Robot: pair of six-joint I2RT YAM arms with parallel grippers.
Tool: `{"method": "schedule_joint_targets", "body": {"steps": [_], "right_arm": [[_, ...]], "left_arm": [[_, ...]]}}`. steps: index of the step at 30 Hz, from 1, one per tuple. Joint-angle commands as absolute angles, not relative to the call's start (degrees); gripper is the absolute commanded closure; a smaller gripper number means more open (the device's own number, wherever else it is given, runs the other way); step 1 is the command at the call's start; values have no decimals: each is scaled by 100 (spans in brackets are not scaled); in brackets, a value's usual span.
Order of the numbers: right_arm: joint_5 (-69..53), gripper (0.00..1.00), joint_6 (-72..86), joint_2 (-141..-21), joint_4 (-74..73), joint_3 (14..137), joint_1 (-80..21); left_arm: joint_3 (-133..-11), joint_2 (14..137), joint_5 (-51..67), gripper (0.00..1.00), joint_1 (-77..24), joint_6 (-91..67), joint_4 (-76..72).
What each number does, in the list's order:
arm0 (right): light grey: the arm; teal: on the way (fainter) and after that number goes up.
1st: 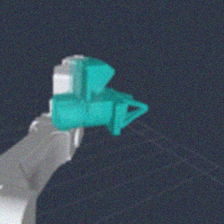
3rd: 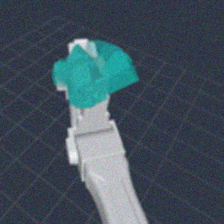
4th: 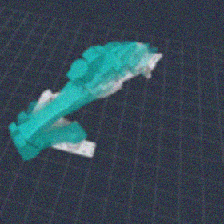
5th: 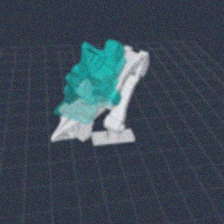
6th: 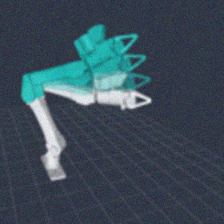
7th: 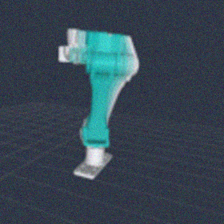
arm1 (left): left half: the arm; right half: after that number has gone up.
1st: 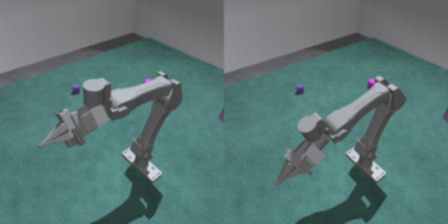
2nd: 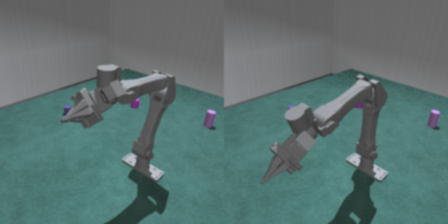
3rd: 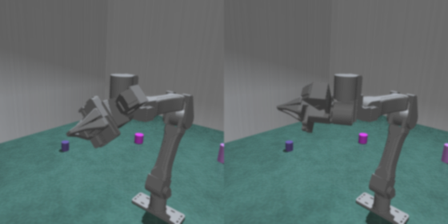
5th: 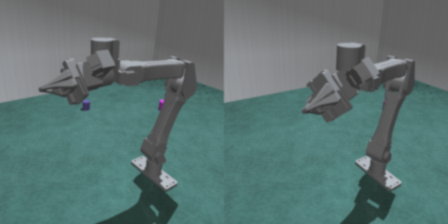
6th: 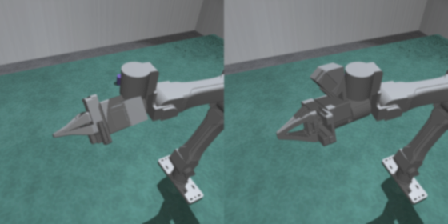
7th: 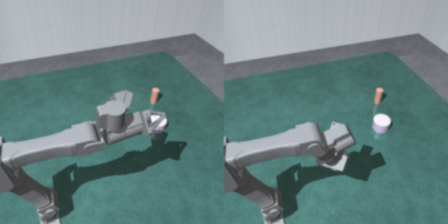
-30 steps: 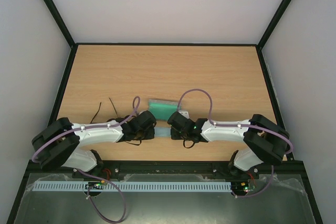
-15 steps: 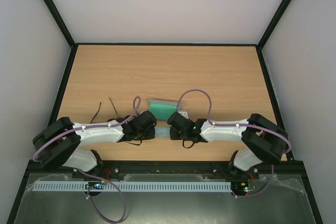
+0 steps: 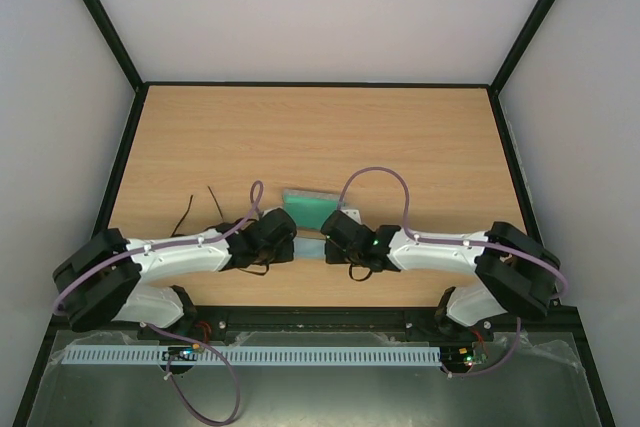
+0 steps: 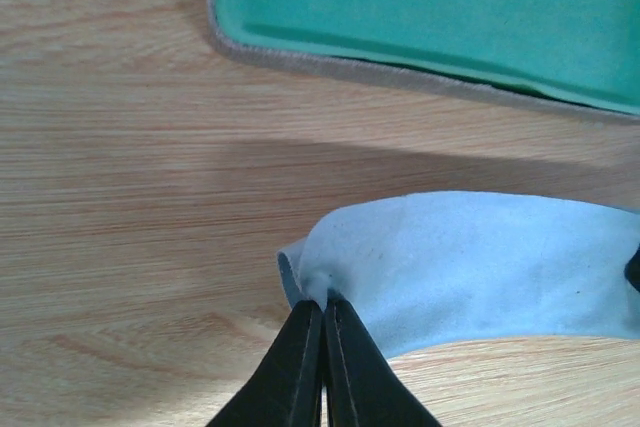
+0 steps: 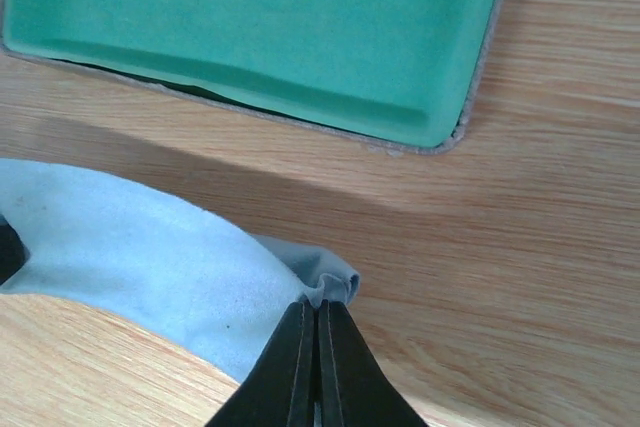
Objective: Organize the sunglasses
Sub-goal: Pick up the glasses cleaning cloth from the center of the board, then place the glasses cleaning cloth in the sunglasses case.
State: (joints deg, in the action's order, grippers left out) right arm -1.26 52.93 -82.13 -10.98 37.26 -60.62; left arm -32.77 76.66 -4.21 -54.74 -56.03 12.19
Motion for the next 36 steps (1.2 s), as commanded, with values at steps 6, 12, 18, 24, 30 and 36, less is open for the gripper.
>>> {"method": "schedule_joint_targets", "body": {"steps": [6,12,18,24,30,36], "right_arm": [[205,99,5259,-8029,-1515,4140,-6070],[343,99,5139,-8173,-1714,4474,-5998],[325,99,4981,-8273,-1788,4721,-5799],[228,99,4745,-8468,-1802,4928,-5477],[128,99,4595,-8726,-1753,5083,-5263],[62,99,4520,-8984,-1654,5180,-5169]], "left_arm": [[-3637,7506,-647,98,-5447,-5537,1510],[-3874,7530,-658,98,-5205,-5313,1615],[-4142,7578,-660,98,-5003,-5103,1722],[-4389,7804,-601,98,-4716,-4821,1694],[-4605,8086,-565,98,-4498,-4606,1586],[-4700,8348,-545,98,-4434,-4510,1472]]}}
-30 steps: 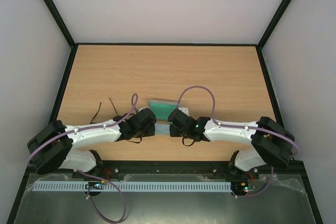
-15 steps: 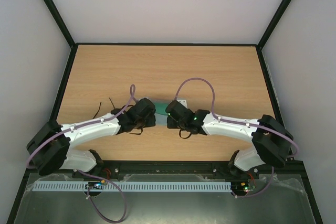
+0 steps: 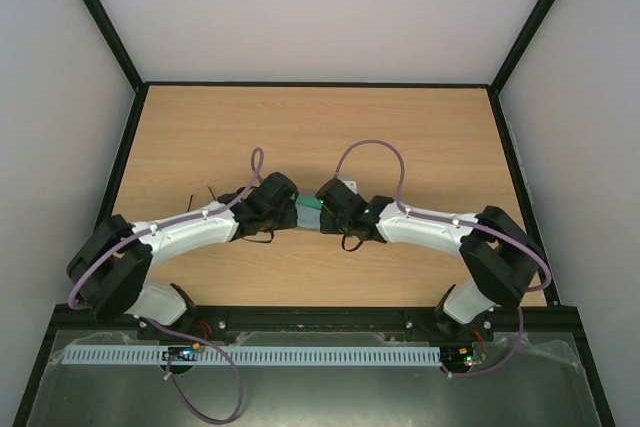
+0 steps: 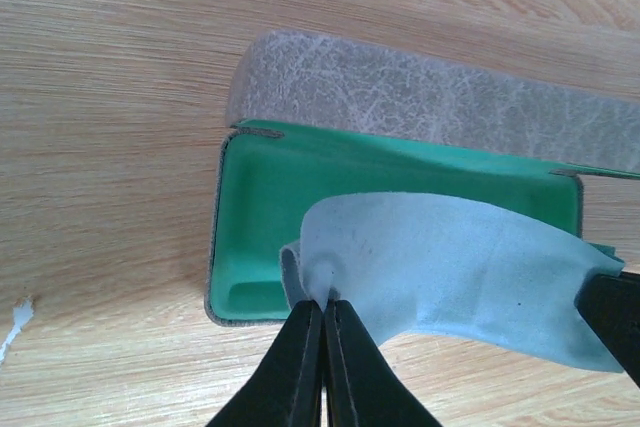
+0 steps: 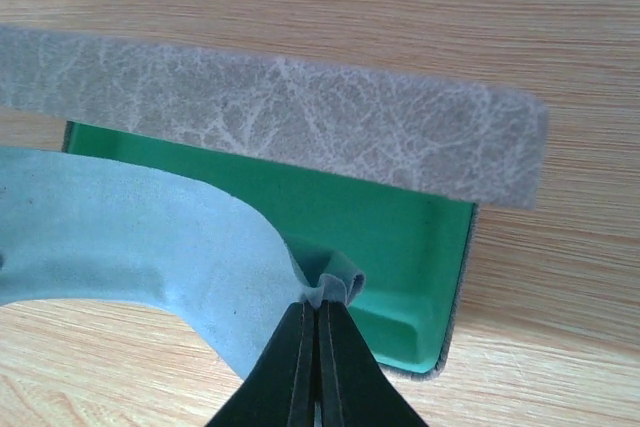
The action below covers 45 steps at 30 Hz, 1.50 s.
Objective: Organize the sunglasses
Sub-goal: Place the glasses cleaning cloth in the sunglasses case.
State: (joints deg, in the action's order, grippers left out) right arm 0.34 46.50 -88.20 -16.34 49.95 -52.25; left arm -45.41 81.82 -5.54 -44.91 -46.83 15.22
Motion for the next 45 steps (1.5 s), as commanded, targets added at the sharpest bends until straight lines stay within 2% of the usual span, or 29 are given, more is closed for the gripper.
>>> {"method": "schedule_joint_targets", "body": {"steps": [1,37,45], "right_arm": [[57,99,4511,-9021,-1631,5180,-5162],[121,99,4417,-9629,-1397,5176,-4955],[208,99,4417,-9607,-1424,5069,-4930]], "left_arm": [[-4690,8376,-545,98,-4430,-4502,1459],[-4652,9300,-445,98,-4201,-4276,927],[-4661,9293,-447,93,-4201,-4263,960]]}}
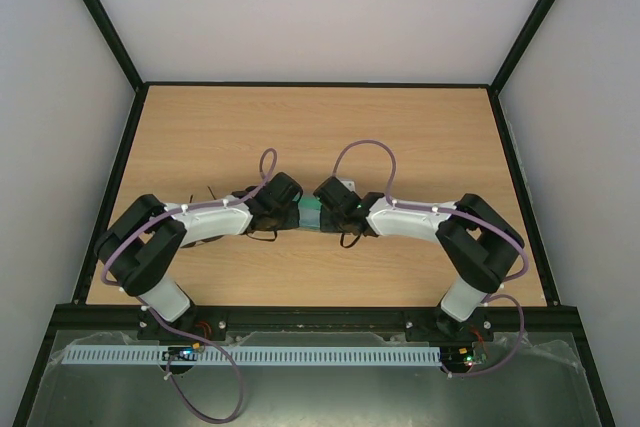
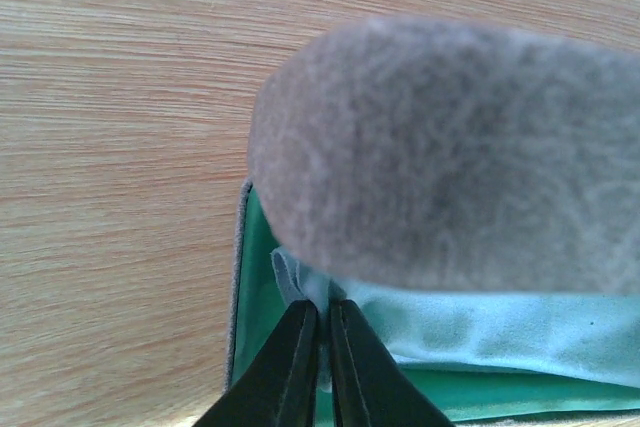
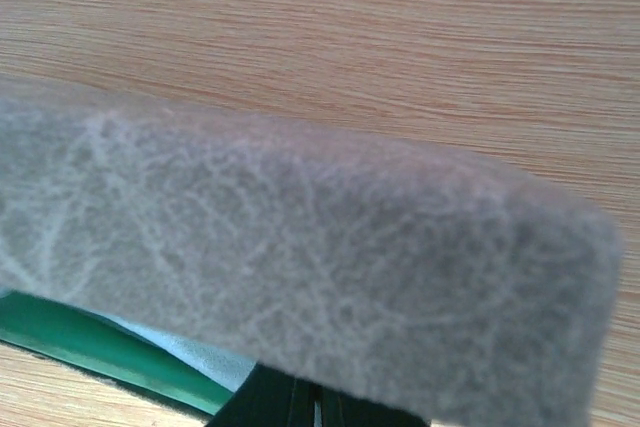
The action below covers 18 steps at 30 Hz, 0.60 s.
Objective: Organize the sunglasses
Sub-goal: Place the glasses cleaning cloth in the sunglasses case.
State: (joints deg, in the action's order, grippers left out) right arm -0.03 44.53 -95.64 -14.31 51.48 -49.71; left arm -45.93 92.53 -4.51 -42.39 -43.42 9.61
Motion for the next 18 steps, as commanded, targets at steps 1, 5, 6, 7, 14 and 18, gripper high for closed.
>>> {"method": "schedule_joint_targets", "body": {"steps": [1,5,6,7,14,18], "right_arm": [[216,99,4419,-9620,-1428,5068,-4931],[245,99,4414,-9679,-1440,5065,-4921],[250,99,4416,-9685,-1435,5056,-4922],[249,99,4410,-9701,-1433,5049,-4922],[292,99,4413,-9789,-1432,5028,-4922],[336,99,4412,-9785,-1465,5049,-4920]], "left_arm": [[-4651,9278,-449,93,-4201,-4267,974],[-4616,9226,-457,92,-4201,-4280,993],[-4607,9214,-457,92,-4201,-4284,993],[-4592,9205,-458,91,-4201,-4285,1004],[-4553,9189,-474,90,-4199,-4310,1027],[-4543,9148,-508,85,-4192,-4319,1075]]}}
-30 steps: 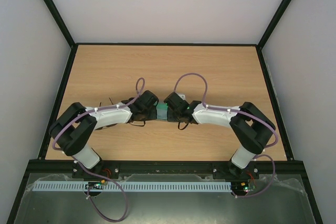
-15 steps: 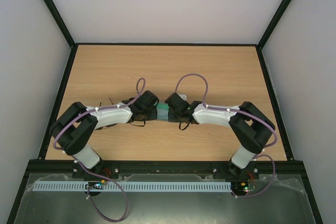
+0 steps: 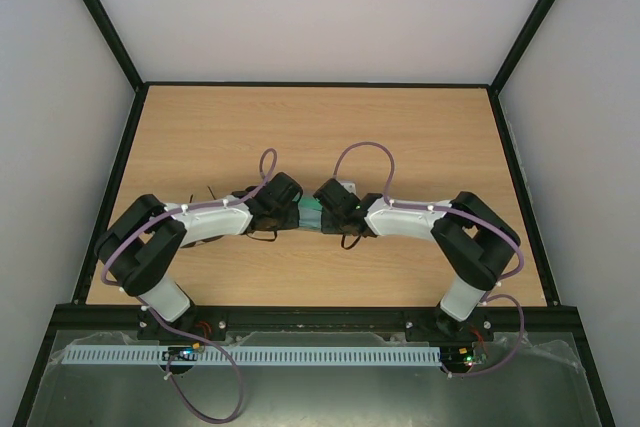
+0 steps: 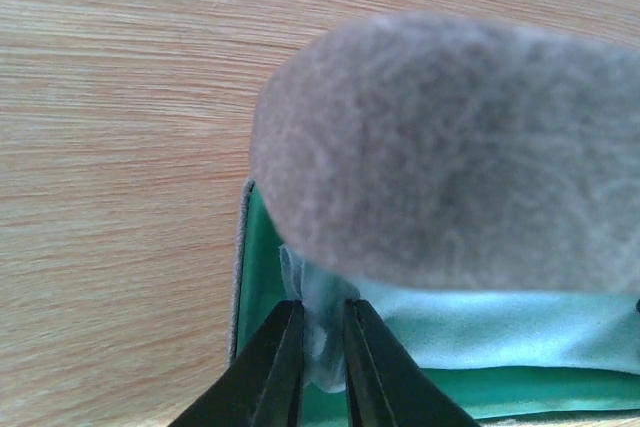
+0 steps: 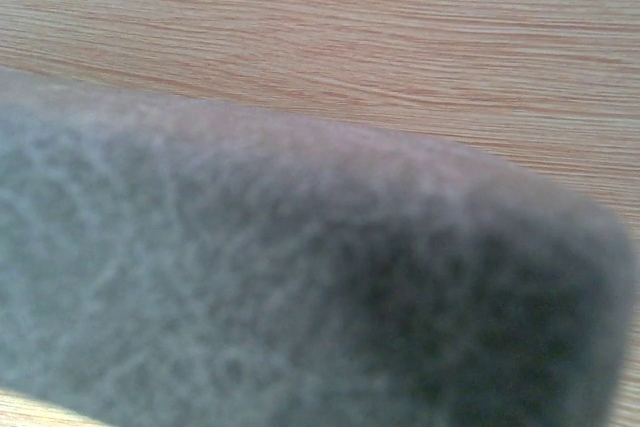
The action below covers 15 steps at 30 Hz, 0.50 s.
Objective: Organize the sunglasses
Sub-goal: Place the glasses cleaning cloth in the sunglasses case.
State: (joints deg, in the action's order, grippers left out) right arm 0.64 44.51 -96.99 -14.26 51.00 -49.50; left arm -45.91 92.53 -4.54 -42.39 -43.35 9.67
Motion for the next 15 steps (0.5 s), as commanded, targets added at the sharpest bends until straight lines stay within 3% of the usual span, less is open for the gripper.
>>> {"method": "schedule_joint_targets", "body": {"steps": [1,15], "right_arm": [[362,99,4412,-9783,-1491,5055,-4922],[424,84,4331,-9482,-1714,5160,-4922]], "left_arm": [[-4538,9129,-516,83,-4186,-4317,1092],[-4542,8791,-529,65,-4157,-4355,1328]]}}
